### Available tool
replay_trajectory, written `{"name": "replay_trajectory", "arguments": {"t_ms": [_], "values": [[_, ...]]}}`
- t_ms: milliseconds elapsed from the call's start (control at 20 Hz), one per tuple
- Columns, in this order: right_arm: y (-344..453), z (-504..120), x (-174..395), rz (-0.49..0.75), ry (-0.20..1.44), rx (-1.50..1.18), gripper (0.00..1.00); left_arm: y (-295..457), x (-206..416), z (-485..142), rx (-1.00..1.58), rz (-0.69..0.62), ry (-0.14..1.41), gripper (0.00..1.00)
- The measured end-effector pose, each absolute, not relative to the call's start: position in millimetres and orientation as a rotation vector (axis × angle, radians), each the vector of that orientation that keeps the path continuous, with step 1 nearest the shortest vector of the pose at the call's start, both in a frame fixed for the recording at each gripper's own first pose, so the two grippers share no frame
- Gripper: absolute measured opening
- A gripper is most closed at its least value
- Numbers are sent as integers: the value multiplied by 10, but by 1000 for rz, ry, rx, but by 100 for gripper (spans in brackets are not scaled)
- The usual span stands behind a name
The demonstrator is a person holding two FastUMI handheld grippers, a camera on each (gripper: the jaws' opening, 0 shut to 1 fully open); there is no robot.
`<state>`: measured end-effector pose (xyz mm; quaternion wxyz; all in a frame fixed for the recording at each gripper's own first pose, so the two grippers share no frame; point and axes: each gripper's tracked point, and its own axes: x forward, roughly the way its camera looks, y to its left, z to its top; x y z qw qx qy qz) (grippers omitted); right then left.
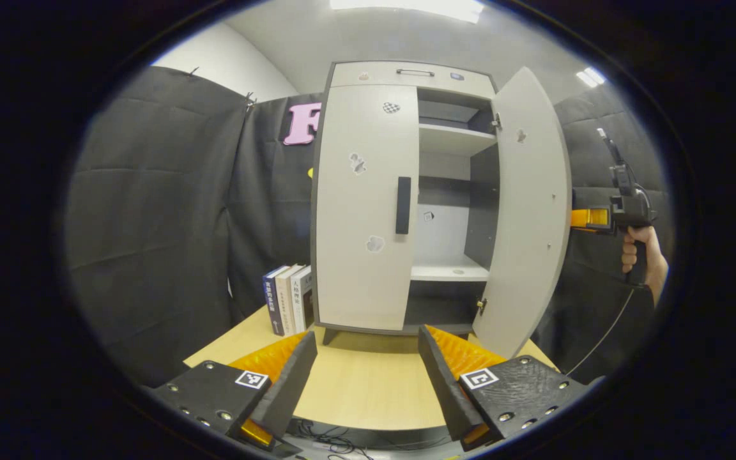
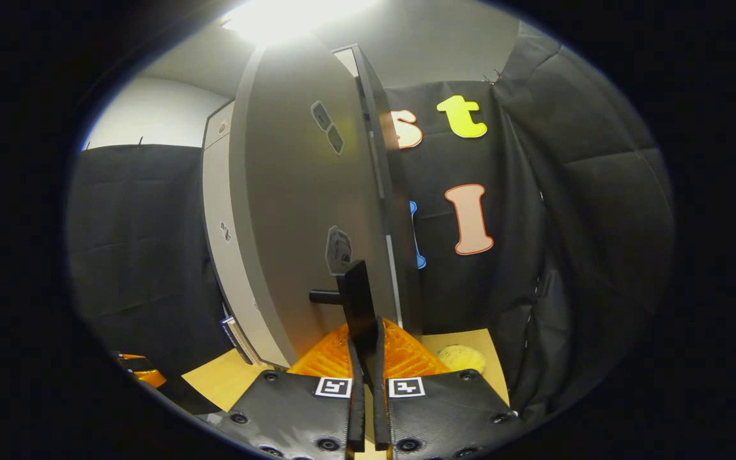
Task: Open the right door of the double-door shoe cabinet with the right hand, and open the left door with the left hand.
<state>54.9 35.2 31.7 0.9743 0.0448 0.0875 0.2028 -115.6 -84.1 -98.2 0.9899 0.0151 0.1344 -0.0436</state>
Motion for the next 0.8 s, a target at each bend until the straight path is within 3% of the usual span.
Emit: {"name": "replay_trajectory", "arguments": {"t_ms": [100, 150, 200, 400, 800], "values": [[318, 313, 575, 415, 194, 109, 7, -859, -1033, -965, 29, -87, 278, 89], [338, 305, 570, 414, 202, 128, 6, -865, -990, -940, 25, -96, 273, 93], [317, 324, 584, 398, 195, 135, 7, -883, -931, -911, 20, -110, 266, 89], [300, 305, 565, 327, 192, 127, 7, -802, -694, -842, 11, -154, 252, 93], [224, 213, 295, 215, 260, 186, 7, -345, -231, -771, -48, -178, 207, 90]]}}
